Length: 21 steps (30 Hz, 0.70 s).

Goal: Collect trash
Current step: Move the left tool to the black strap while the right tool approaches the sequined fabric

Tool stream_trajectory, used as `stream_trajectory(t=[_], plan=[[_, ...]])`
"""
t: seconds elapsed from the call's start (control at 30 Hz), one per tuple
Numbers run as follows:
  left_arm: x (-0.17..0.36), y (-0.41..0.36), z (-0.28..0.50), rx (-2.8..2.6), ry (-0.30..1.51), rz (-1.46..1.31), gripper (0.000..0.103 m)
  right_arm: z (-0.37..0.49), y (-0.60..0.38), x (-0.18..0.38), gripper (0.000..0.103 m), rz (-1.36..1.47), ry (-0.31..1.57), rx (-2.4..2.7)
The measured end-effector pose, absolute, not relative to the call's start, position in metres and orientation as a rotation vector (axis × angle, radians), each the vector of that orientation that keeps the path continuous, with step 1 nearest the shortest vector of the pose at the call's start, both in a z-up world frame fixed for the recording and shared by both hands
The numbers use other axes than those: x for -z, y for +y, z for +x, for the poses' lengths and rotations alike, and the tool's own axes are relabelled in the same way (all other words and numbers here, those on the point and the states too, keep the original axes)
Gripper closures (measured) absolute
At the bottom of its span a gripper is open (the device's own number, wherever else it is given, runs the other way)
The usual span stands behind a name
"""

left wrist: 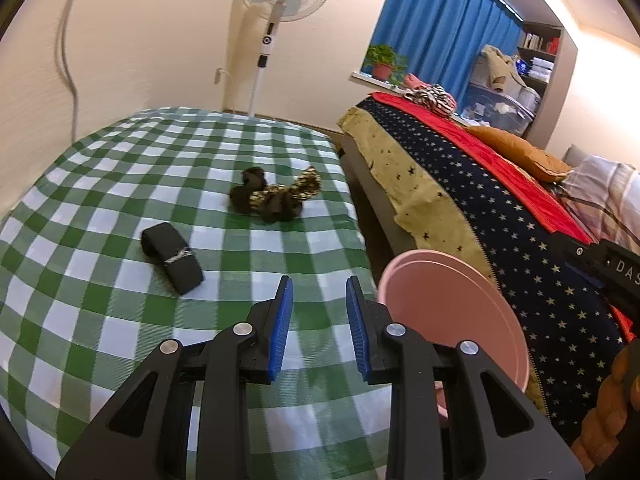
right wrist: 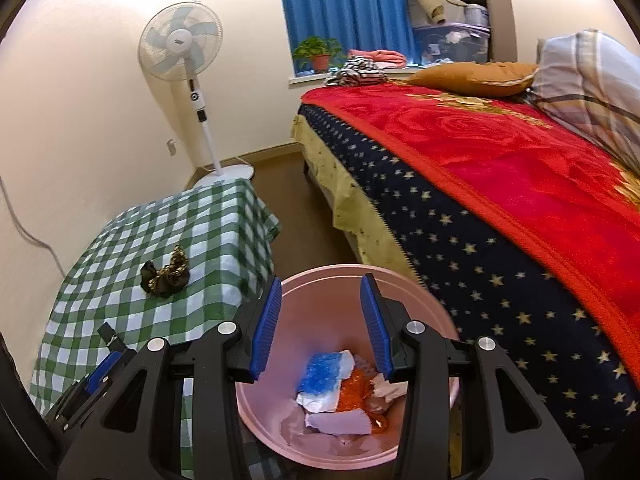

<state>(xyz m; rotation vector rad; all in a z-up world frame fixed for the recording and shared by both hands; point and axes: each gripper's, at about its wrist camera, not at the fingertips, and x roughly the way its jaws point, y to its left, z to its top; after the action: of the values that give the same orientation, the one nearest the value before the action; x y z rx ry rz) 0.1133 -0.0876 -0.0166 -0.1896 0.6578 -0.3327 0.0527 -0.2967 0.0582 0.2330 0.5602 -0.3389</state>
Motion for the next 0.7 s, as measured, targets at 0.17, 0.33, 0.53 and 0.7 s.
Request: stream_trajectory(t=[0.17, 0.33, 0.53, 0.7], plan=[[0.022, -0.073, 0.119, 0.270, 0.659, -0.197, 0.076, 0.061, -0.291, -0.051, 0.061, 0.236, 0.561, 0.311], [0.028, -0.051, 0.127, 0.180, 0.664, -0.229, 0.075, 0.071, -0.284, -0.041, 0.061, 0.253, 0.562, 0.279], [0.033, -0.028, 0.137, 0.089, 0.678, -0.245, 0.063, 0.088, -0.269, -0.027, 0.061, 0.266, 0.574, 0.222], [0.037, -0.019, 0.148, 0.061, 0.694, -0.274, 0.057, 0.102, -0.259, -0.016, 0.061, 0.268, 0.587, 0.183]])
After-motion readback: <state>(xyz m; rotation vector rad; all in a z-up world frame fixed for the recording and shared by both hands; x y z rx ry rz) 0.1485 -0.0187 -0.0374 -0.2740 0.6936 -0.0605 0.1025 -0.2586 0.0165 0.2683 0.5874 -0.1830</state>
